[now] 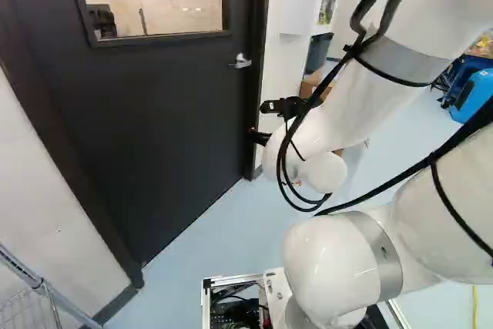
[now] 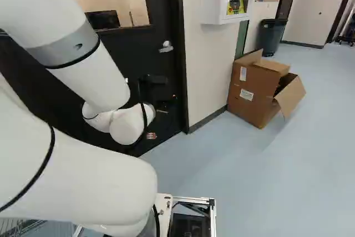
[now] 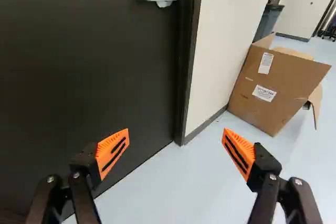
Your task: Open the door and move inside
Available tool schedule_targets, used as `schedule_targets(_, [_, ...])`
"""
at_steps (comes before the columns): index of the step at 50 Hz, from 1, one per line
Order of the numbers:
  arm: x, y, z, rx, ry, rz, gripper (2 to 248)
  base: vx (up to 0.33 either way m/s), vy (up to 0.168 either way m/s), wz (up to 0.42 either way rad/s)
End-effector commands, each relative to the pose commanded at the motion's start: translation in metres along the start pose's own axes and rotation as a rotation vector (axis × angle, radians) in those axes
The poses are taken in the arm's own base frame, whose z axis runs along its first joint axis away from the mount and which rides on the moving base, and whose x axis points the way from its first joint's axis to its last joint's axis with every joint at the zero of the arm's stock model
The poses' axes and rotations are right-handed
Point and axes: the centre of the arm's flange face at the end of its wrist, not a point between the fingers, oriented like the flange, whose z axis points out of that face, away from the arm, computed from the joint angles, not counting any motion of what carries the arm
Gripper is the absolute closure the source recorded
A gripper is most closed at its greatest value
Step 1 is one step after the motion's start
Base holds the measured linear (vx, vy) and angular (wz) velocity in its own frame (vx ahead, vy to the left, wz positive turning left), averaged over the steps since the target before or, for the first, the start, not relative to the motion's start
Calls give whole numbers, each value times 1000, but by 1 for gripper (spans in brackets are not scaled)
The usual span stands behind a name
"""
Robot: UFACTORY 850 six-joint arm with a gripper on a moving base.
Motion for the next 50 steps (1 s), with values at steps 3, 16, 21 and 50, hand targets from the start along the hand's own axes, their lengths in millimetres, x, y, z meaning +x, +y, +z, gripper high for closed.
schedule_targets(3, [0,0,0,0,0,0,3,142,-52,-3])
schedule_targets(16, [0,0,0,0,0,0,3,132,-38,-2])
schedule_targets(21, [0,0,0,0,0,0,3,133,-37,-3])
schedule_targets(50, [0,0,0,0,0,0,3,134,-54,62])
